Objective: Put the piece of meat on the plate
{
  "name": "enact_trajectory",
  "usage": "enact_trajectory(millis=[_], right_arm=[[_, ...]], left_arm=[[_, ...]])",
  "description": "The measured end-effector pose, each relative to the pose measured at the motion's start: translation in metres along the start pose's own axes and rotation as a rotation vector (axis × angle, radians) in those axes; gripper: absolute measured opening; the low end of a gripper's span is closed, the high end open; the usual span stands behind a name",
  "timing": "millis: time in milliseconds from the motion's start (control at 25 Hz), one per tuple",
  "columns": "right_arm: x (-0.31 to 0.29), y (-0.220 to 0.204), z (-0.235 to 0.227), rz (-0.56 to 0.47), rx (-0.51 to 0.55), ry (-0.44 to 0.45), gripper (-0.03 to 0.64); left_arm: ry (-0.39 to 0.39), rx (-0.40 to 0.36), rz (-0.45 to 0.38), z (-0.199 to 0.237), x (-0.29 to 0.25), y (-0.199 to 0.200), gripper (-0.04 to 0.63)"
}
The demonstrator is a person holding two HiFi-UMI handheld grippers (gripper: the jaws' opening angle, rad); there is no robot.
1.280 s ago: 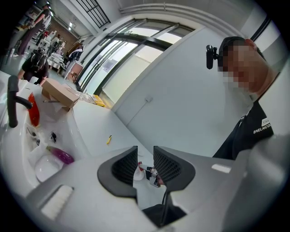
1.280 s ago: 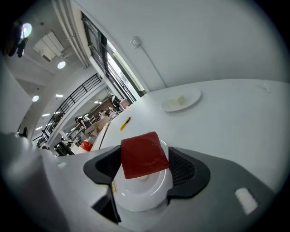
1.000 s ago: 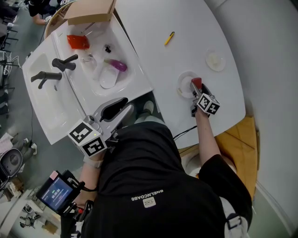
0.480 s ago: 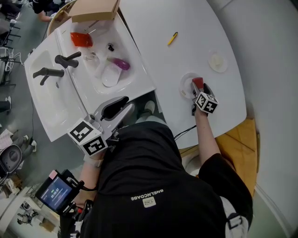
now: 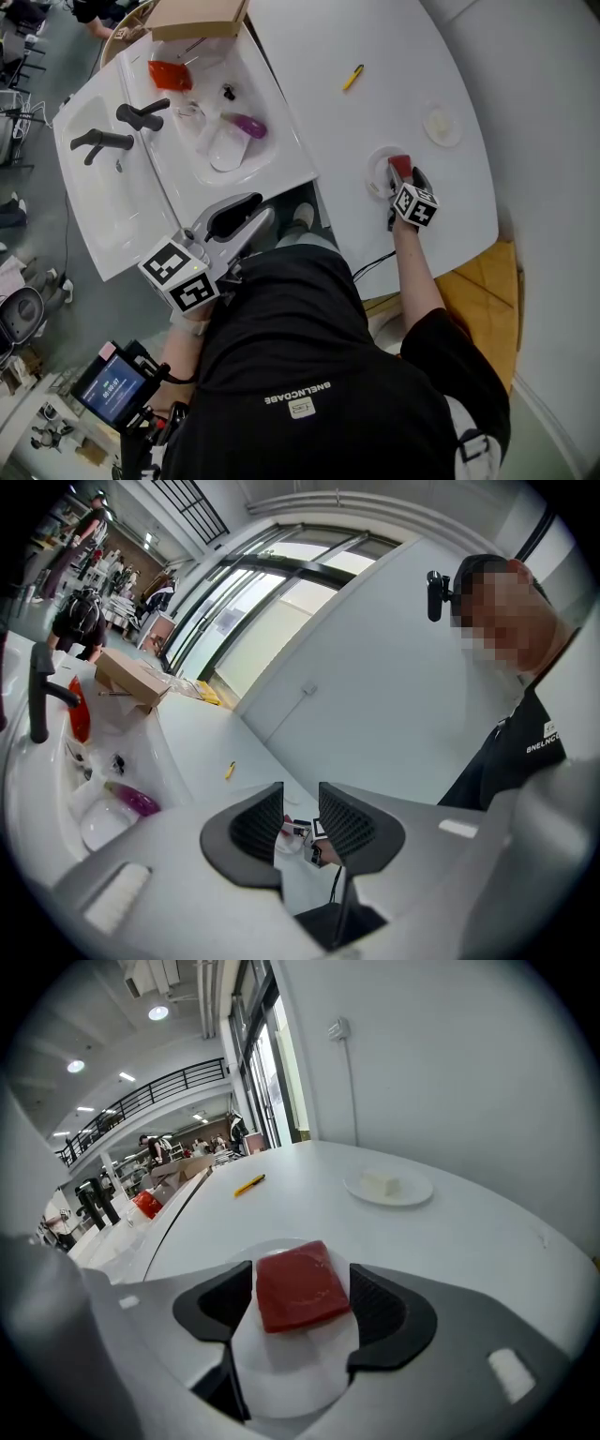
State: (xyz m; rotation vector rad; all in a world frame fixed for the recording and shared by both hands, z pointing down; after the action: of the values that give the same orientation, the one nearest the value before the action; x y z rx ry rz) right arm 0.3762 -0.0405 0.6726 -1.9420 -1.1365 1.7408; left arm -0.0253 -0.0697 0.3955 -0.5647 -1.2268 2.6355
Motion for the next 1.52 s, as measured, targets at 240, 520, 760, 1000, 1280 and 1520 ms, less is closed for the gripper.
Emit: enact_trajectory(millis=[240,520,760,1000,1280,1520], right_arm=[[0.000,0.000,0.009,-0.007,0.026,0.018,0.364],[0.005,0.006,0.023,-0.035,0.065,0.040,0.370],[0.012,0.012,0.042,-0.064,0.070,0.071,0.370],[0.026,0.021,0.075,-0.131,0.067,0.142,0.350],[0.061,0.035,0.130,-0.195,0.079,0.245,0.236],[0.076,0.052,0.187,-0.209,0.067,0.300,0.149]], left_arm=[[0.003,0.006,-0.014,0.002,0.006,-0.002,0.123],[0.000,0.005,-0.030,0.004,0.012,-0.005,0.127],[-0.009,-0.003,-0.039,0.004,0.017,-0.007,0.130],[-0.019,-0.011,-0.060,0.009,0.026,-0.013,0.129],[-0.052,-0.021,-0.087,0.009,0.041,-0.009,0.115],[-0.120,0.009,-0.098,0.036,0.049,0.014,0.085]])
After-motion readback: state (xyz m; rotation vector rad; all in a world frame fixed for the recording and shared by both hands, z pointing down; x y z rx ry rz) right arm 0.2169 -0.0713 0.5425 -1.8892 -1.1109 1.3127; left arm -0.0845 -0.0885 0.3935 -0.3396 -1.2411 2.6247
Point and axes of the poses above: the fingertips, and each gripper's own axes: x backward along the fingers, z to its left, y out of its top, the point moved 6 cm from there along x, backward along the fingers, and after that the axes turned 3 degrees about -x, right-handed, at the moved point
